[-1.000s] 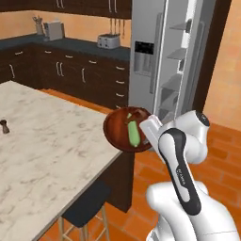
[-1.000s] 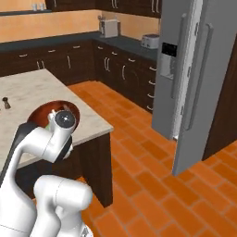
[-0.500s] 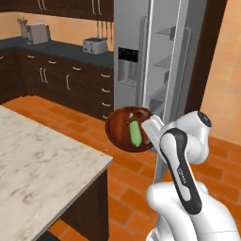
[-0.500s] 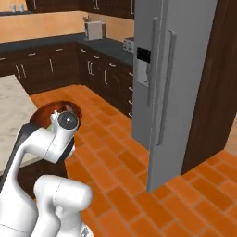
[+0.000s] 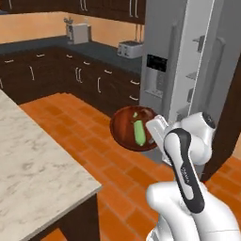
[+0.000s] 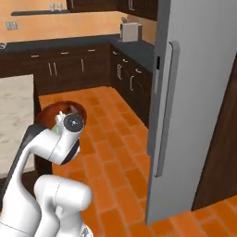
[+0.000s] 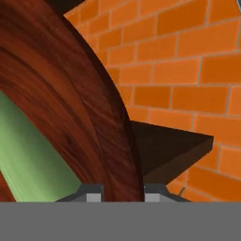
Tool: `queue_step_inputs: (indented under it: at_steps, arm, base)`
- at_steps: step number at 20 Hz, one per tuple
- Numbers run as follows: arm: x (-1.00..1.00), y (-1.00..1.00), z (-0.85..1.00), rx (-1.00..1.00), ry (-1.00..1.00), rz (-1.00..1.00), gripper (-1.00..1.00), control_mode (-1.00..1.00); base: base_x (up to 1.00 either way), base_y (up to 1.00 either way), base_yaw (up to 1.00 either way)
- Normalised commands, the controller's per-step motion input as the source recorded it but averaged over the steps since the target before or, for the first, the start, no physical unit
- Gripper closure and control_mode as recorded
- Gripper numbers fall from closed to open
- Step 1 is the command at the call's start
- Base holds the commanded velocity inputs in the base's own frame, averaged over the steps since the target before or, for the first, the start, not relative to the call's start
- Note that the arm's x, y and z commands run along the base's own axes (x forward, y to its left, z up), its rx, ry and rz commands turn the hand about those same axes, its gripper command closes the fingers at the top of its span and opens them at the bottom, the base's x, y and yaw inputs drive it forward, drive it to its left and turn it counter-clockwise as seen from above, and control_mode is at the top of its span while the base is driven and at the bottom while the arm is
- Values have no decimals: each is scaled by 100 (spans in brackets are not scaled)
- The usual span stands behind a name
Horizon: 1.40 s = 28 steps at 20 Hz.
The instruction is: Pick the chicken drumstick and corn from their plates and place them in the bowl. Then put the bowl in the fridge.
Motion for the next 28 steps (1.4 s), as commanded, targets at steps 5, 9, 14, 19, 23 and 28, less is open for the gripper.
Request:
queue_step_inputs:
  at_steps: [5,9,14,19,23,28]
  arm:
    - [0,0,0,0,0,0,100,100]
    - [0,0,0,0,0,0,100,100]
    - [0,0,0,0,0,0,100,100]
    - [0,0,0,0,0,0,100,100]
    - [0,0,0,0,0,0,100,100]
    - [0,0,0,0,0,0,100,100]
  base:
    - [89,-48,55]
    - [86,-44,15]
    - [100,6,0]
    - [100,6,0]
    - [100,0,0]
    - [100,-2,-5]
